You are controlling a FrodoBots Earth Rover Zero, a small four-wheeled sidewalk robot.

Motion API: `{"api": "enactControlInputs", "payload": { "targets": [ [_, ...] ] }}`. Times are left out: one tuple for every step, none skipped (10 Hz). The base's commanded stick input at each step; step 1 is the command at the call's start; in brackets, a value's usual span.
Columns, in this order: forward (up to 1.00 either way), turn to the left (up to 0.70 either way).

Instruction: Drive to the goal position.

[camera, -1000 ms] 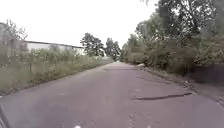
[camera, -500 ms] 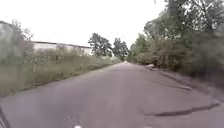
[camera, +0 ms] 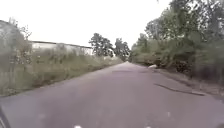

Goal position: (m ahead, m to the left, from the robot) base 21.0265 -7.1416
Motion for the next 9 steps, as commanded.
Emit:
{"api": "enactControlInputs", "payload": {
  "targets": [
    [1.0, -0.07],
    [1.0, -0.07],
    [1.0, -0.07],
    [1.0, -0.07],
    [1.0, -0.07],
    [1.0, -0.07],
    [1.0, -0.07],
    [1.0, -0.07],
    [1.0, -0.07]
  ]
}}
